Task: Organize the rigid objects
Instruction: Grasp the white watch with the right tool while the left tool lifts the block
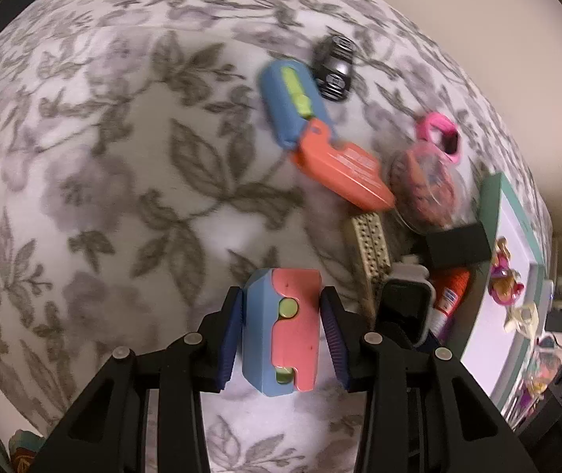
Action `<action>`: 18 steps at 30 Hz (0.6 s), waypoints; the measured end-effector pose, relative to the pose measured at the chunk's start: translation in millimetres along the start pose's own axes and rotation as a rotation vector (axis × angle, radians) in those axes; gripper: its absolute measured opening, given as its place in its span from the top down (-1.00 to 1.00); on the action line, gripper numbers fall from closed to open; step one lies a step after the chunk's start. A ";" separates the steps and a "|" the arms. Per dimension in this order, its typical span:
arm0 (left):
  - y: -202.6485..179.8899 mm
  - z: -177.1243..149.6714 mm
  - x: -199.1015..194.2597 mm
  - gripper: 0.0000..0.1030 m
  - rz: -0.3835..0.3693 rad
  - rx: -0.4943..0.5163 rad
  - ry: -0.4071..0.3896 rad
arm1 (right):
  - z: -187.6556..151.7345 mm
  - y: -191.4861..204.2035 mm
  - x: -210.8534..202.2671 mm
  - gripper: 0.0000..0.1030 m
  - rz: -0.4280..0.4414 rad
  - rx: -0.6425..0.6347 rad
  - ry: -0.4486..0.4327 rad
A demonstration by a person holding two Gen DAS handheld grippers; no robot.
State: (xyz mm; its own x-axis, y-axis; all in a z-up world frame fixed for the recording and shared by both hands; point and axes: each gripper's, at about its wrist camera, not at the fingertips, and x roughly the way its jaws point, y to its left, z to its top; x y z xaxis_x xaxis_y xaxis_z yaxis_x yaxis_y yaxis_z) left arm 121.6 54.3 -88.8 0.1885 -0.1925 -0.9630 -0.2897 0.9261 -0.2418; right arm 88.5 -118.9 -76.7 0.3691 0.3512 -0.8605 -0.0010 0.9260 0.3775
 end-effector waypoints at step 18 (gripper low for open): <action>5.2 -2.4 -2.0 0.19 0.007 -0.021 -0.012 | 0.0 0.9 0.3 0.02 0.003 0.008 -0.018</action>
State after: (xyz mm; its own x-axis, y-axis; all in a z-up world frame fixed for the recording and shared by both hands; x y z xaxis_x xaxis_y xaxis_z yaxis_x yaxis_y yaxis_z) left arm 117.4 58.7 -88.4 0.1975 -0.1825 -0.9632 -0.3110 0.9201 -0.2382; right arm 88.6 -118.0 -76.6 0.3861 0.3508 -0.8531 0.0057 0.9239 0.3825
